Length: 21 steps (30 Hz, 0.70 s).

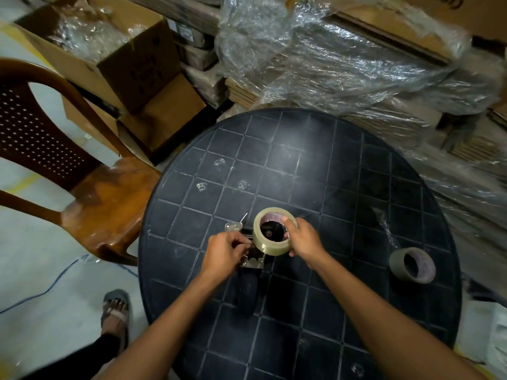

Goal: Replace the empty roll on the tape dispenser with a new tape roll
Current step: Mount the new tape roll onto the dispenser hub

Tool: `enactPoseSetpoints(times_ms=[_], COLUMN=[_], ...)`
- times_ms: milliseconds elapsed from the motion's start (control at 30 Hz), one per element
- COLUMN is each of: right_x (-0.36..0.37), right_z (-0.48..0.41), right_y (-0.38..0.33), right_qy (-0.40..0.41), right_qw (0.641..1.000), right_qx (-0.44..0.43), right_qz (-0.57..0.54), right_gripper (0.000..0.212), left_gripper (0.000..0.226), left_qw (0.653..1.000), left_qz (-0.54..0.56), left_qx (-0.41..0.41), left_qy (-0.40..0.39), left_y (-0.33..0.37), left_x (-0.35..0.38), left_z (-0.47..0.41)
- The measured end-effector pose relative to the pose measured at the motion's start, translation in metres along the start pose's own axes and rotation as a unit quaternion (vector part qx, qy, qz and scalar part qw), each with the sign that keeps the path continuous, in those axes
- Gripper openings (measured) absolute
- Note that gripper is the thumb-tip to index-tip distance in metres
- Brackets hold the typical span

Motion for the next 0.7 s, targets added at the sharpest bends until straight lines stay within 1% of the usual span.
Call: enactPoseSetpoints(times_ms=[67,133,167,233,300,467,533,600,700], right_x=[-0.006,-0.011,-0.010,-0.006,0.003,0.007,-0.003,-0.009,-0.012], right_z=[-0.004,-0.008,-0.010,-0.011,-0.012,-0.018,-0.025,-0.030,-0.033], right_y=[-0.002,-0.005,-0.007,-0.009,-0.013,-0.017,-0.016,-0.016,-0.019], right_qy=[-0.009,-0.046,-0.067,-0.082,-0.080,-0.107,-0.109,-0.111,-0.098], right_qw=[0.999,0.996,0.993,0.991,0.992,0.987,0.985,0.981,0.983], right_qx=[-0.025,-0.058,-0.072,-0.078,-0.083,-0.103,-0.107,-0.110,-0.111], right_qz=[0.020,0.054,0.070,0.073,0.055,0.064,0.085,0.112,0.110], right_gripper=[0.038,0.039,0.040,0.037,0.031,0.011,0.011,0.016,0.018], left_gripper=[0.019,0.024,0.022,0.014,0.010,0.007,0.007,0.008,0.010], left_qw=[0.999,0.999,0.999,1.000,0.999,0.998,0.998,0.998,0.999], left_qz=[0.019,0.025,0.014,-0.003,-0.003,-0.020,-0.026,-0.043,-0.033], left_qx=[-0.019,-0.020,-0.011,0.006,0.008,0.010,0.009,0.019,0.022], left_qy=[0.028,0.036,0.026,0.017,0.034,0.060,0.062,0.039,0.026], left_y=[-0.017,-0.034,-0.038,-0.044,-0.049,-0.066,-0.073,-0.078,-0.084], left_x=[-0.018,-0.034,-0.039,-0.043,-0.046,-0.060,-0.066,-0.063,-0.054], left_z=[-0.001,0.000,0.002,0.006,0.007,0.009,0.009,0.008,0.010])
Point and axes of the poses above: each hand's wrist, its own z-axis away from the middle knuckle, its own x-axis out of the palm, y = z × x, the point moved 6 cm from there along -z, towards the middle knuckle, and after that the axes turned 4 degrees about y, right-handed, at the moved point
